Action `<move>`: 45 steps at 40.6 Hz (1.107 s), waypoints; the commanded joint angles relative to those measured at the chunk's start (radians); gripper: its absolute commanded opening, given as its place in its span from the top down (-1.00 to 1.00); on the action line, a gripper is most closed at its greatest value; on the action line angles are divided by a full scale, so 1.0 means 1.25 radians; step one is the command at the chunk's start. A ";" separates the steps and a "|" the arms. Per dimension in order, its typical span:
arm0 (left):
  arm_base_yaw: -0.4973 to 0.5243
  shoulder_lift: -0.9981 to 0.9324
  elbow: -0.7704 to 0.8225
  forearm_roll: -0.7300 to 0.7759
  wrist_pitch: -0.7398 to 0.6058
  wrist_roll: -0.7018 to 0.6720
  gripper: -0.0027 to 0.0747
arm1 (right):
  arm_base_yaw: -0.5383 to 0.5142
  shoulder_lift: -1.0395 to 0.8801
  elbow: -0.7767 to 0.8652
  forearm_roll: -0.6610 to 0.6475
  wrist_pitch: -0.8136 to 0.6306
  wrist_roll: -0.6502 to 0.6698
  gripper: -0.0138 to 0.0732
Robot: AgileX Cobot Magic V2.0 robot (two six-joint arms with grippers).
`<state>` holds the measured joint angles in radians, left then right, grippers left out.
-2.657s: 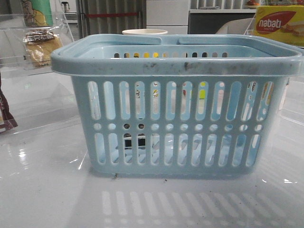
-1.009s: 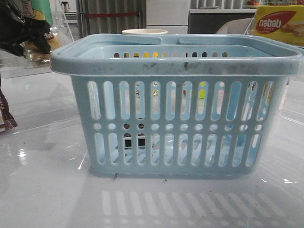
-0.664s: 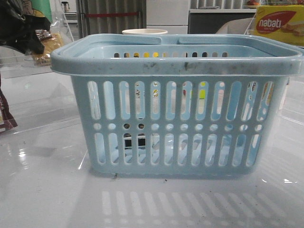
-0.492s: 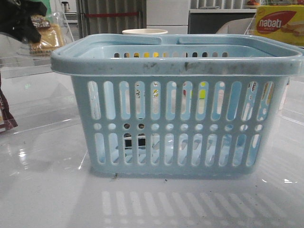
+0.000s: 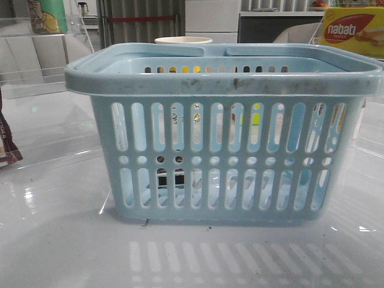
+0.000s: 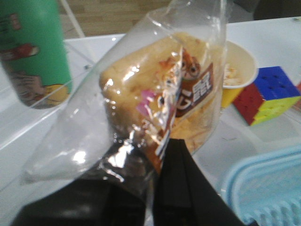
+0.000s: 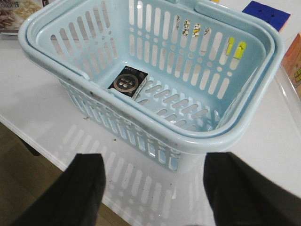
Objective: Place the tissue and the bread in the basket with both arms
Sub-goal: 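Carry the bagged bread over the basket with the left gripper, then lower the bread into the basket and open the left gripper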
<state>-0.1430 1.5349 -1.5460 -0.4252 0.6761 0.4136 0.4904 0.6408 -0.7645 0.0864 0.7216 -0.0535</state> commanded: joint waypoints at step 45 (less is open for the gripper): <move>-0.408 -0.050 0.161 0.022 -0.174 0.030 -0.33 | 0.000 -0.001 -0.021 -0.009 -0.058 -0.009 -0.58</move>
<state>-0.6480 1.5824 -1.3081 -0.4066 0.4941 0.4494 0.4904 0.6408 -0.7645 0.0864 0.7216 -0.0535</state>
